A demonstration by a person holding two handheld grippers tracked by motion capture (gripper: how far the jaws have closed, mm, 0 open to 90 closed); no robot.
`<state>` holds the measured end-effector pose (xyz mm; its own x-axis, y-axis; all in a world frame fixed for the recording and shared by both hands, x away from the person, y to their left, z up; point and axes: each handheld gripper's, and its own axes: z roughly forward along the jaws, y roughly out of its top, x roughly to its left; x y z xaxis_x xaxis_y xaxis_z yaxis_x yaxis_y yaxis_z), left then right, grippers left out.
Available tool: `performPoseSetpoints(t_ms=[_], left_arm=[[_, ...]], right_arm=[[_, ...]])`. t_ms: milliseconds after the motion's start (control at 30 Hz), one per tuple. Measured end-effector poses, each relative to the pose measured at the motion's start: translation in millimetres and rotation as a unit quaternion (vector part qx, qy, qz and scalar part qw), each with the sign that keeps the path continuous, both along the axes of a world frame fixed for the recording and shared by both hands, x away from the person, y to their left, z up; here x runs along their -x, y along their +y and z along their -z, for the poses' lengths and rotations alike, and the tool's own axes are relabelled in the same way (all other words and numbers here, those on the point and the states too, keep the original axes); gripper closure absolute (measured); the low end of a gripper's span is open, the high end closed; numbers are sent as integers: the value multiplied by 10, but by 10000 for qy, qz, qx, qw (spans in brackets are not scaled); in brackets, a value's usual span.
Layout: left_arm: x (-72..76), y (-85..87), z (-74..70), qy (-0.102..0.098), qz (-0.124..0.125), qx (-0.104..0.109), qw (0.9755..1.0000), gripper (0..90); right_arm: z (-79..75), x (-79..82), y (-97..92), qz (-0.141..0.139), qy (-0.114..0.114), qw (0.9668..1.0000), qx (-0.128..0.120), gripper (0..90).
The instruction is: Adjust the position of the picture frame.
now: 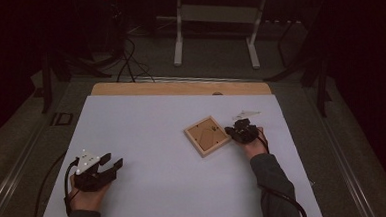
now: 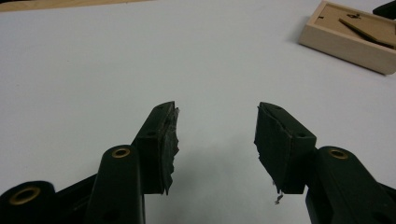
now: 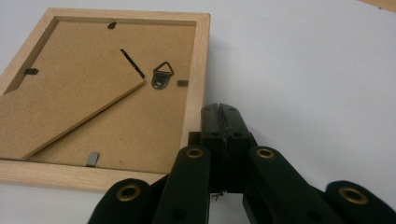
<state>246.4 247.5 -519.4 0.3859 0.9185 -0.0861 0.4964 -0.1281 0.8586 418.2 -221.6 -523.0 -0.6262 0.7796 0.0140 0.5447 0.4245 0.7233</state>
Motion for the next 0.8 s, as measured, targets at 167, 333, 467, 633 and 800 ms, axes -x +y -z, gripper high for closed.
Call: performPoseSetpoints(t_ms=[167, 333, 467, 633, 800], left_arm=[[0, -3, 0, -2, 10, -3, 10000, 487], [-4, -16, 3, 9, 27, -22, 10000, 488], [-7, -21, 5, 8, 30, -23, 10000, 487], [-11, -22, 6, 10, 35, -21, 10000, 487], [-11, -25, 6, 9, 42, -32, 10000, 486]], right_arm=[[1, 13, 73, -121, 1, 9999, 13, 895], [5, 54, 126, -232, -40, 9997, 60, 895], [27, 63, 148, -267, -1, 9996, 83, 895], [34, 75, 166, -277, 4, 9996, 53, 896], [32, 107, 209, -346, -34, 9993, 98, 896]])
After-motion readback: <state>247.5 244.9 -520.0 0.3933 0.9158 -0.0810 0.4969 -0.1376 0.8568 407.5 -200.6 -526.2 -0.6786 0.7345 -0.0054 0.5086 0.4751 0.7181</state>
